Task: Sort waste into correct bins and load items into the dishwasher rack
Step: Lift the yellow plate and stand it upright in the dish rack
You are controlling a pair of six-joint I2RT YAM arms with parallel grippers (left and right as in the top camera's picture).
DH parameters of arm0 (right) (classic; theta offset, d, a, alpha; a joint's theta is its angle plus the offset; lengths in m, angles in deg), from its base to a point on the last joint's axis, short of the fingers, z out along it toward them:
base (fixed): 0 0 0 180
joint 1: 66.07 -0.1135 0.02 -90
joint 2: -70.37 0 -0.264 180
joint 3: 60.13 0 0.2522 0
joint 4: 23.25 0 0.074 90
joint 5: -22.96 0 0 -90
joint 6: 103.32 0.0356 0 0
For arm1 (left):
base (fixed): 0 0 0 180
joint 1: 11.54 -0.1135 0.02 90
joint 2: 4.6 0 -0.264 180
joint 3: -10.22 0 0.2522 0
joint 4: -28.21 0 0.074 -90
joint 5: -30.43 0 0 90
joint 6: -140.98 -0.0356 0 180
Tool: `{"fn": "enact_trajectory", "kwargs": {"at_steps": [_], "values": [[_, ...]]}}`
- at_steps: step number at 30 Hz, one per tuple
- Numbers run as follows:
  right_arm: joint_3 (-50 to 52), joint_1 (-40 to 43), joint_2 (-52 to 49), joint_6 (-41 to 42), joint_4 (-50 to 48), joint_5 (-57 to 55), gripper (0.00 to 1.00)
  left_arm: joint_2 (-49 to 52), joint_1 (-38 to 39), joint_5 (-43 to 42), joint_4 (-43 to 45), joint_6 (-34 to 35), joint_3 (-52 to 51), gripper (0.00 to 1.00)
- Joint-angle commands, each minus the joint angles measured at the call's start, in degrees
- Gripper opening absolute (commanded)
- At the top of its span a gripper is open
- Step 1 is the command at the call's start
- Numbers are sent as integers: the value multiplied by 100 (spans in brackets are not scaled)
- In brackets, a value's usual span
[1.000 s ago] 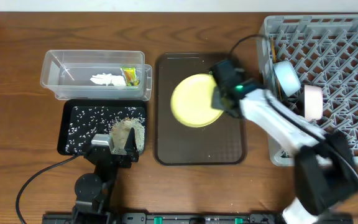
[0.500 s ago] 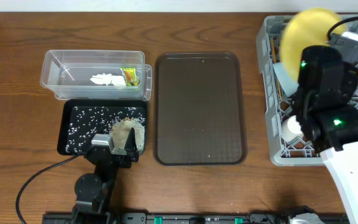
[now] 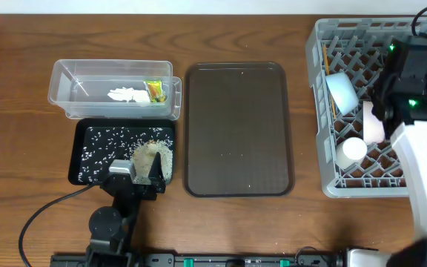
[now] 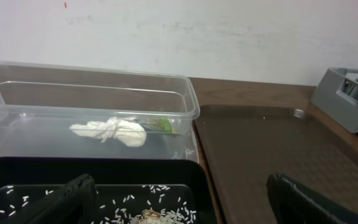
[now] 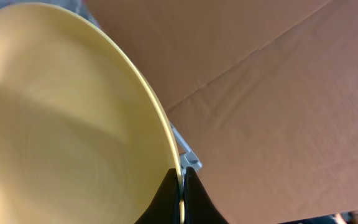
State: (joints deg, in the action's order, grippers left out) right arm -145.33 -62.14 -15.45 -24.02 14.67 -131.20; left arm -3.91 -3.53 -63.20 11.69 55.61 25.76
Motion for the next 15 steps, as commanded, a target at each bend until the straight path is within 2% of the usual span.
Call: {"fn": "enact_trajectory", "kwargs": {"at_steps": [1, 8, 15], "values": [[-7, 210, -354, -407, -127, -203, 1, -46, -22, 22, -96, -31, -155, 90], [-7, 20, -791, -592, -264, -42, 1, -46, -22, 22, -96, -31, -155, 90], [-4, -634, -872, -1241, -205, 892, 2, -46, -22, 22, -96, -31, -155, 90]]}}
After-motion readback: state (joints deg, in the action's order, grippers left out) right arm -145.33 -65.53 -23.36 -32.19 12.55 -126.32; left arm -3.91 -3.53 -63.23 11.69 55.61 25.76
